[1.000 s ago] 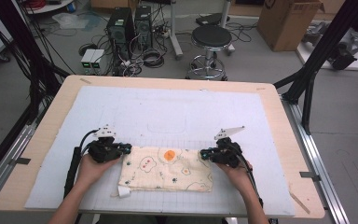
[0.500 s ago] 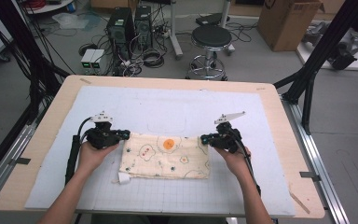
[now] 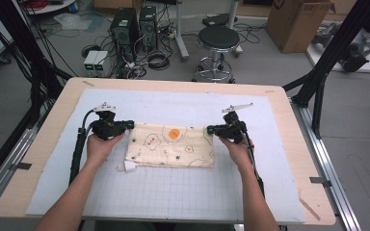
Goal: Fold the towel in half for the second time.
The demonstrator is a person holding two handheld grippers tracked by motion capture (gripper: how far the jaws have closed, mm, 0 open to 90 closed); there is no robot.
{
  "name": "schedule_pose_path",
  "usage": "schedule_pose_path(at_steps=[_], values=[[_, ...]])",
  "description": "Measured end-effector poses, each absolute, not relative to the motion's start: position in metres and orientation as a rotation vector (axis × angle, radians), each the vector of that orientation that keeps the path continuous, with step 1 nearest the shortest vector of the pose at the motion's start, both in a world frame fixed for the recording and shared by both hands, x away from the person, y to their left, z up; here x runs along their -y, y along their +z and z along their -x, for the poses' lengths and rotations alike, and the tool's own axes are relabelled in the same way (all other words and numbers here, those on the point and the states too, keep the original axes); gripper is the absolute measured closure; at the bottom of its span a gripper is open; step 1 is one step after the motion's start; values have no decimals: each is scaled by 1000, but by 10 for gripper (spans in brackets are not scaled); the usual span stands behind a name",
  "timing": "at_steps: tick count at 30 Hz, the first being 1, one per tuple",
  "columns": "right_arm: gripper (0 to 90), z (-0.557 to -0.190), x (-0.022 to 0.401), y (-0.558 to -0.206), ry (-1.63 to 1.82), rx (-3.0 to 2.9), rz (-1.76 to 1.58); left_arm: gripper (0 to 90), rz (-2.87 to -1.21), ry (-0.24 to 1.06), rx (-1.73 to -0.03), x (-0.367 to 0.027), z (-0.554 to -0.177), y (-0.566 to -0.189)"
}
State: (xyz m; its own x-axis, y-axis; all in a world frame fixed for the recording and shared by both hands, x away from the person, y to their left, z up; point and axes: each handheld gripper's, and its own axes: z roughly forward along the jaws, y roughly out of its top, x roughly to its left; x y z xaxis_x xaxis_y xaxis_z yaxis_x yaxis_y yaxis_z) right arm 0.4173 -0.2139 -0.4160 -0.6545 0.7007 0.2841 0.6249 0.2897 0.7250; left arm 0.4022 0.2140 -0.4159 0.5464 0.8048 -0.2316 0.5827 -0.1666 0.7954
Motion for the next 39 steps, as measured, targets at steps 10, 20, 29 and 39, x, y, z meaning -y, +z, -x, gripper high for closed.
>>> schedule_pose_path(at_steps=[10, 20, 29, 39], values=[[849, -423, 215, -426, 1338, -2457, -1293, 836, -1867, 313, -1139, -215, -406, -423], [849, -413, 215, -412, 1367, -2443, -1241, 830, -1851, 317, -1117, -215, -398, -416], [849, -407, 214, -407, 1388, -2435, -1220, 831, -1839, 304, -1107, -219, -390, -416], [849, -400, 215, -410, 1394, -2454, -1211, 833, -1844, 306, -1079, -220, -381, -417]])
